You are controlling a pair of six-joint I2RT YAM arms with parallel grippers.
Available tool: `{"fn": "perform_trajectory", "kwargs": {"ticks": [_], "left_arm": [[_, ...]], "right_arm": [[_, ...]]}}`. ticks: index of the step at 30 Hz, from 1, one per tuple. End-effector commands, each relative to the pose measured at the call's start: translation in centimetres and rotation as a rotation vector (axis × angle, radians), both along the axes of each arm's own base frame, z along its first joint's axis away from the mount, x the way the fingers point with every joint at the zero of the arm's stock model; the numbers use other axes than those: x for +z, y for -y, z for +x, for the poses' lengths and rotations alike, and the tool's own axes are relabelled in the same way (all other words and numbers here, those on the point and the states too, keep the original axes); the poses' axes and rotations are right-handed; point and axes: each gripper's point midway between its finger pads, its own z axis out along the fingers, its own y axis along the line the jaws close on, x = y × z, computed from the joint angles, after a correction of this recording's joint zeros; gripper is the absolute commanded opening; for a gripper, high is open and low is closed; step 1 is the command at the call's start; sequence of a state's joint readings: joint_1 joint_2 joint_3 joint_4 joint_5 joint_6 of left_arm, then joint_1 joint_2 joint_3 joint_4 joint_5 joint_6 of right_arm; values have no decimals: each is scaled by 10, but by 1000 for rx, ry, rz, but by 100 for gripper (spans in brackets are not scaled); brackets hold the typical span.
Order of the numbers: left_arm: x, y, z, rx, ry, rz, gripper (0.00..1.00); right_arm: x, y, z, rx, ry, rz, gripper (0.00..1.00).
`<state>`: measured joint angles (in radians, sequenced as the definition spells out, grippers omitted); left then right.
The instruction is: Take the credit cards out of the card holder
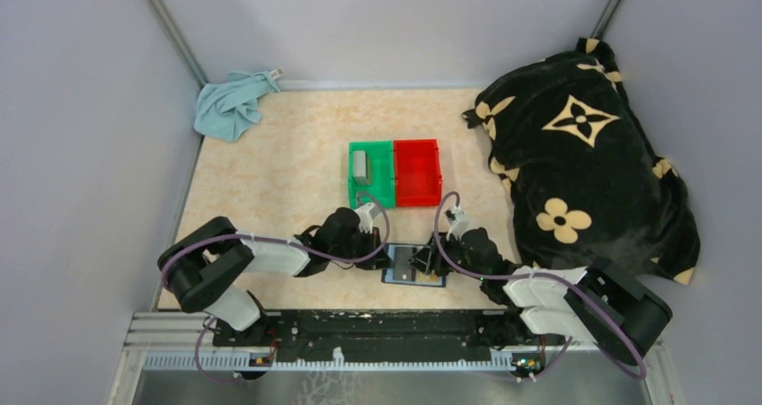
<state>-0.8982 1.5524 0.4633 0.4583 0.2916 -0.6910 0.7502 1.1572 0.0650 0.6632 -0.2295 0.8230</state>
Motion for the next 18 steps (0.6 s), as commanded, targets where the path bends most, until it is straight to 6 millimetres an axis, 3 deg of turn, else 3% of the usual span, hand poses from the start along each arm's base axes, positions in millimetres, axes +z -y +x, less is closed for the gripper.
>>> {"fn": "perform_trajectory", "kwargs": {"ticks": [1, 18], "left_arm": [[-16, -8, -5, 10, -38, 43, 2], [-18, -8, -5, 12, -37, 42, 1]], "right_arm": [[31, -17, -15, 111, 37, 112, 43], [35, -36, -22, 214, 23, 153, 38]]}}
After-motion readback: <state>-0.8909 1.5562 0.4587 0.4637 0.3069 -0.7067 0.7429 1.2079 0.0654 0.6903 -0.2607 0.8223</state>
